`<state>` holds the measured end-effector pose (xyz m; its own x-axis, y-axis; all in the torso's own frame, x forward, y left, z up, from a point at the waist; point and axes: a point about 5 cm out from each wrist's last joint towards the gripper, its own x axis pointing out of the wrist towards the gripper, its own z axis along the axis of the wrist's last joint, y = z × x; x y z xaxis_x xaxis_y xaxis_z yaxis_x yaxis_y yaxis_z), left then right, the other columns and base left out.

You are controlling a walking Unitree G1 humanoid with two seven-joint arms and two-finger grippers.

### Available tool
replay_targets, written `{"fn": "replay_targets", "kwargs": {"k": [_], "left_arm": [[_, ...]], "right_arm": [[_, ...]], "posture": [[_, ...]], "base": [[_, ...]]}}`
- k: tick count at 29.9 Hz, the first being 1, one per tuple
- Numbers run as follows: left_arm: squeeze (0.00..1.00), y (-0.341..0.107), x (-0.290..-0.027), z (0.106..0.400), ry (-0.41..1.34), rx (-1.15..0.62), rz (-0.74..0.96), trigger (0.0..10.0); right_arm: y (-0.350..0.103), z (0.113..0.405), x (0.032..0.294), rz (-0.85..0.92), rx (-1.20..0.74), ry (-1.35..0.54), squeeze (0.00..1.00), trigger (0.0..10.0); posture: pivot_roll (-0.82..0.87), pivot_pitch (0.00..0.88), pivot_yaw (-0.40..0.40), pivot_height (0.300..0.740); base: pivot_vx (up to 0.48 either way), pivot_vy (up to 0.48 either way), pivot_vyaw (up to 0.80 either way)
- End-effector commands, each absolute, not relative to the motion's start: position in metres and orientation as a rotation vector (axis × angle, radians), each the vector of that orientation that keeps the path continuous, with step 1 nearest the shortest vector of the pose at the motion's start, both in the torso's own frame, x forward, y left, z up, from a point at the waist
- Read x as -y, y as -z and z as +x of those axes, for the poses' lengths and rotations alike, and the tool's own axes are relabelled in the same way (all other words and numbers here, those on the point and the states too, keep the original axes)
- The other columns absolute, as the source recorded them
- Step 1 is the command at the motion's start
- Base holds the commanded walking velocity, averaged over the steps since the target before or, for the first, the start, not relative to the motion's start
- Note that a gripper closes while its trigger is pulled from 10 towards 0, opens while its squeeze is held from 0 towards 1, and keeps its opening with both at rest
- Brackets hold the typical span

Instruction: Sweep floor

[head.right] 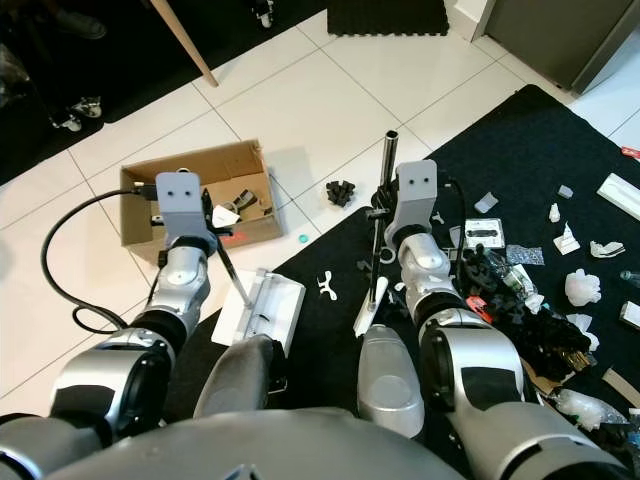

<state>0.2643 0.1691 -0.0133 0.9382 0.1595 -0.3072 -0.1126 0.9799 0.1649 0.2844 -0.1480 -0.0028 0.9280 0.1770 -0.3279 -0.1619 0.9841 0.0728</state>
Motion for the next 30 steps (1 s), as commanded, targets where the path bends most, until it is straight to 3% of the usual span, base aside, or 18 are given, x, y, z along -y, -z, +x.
{"fn": "replay_targets", "kwargs": {"k": [1,30], "left_arm": [[0.00,0.0368,-0.1846,0.2408,-0.139,-0.487,0.232,10.0],[0.00,0.0371,-0.1834,0.2407,-0.135,-0.488,0.230,10.0]], "right_arm": [[0.0098,0.2791,0.1472,0.040,-0.389,-0.176,0.00,10.0],[0.0104,0.2789,0.1479,0.039,-0.395,-0.175,0.00,10.0]], "posture": [[-0.03,0.000,0.037,0.740],[-0.03,0.000,0.035,0.740]], "base": [[0.000,0.000,0.00],[0.000,0.000,0.00]]}}
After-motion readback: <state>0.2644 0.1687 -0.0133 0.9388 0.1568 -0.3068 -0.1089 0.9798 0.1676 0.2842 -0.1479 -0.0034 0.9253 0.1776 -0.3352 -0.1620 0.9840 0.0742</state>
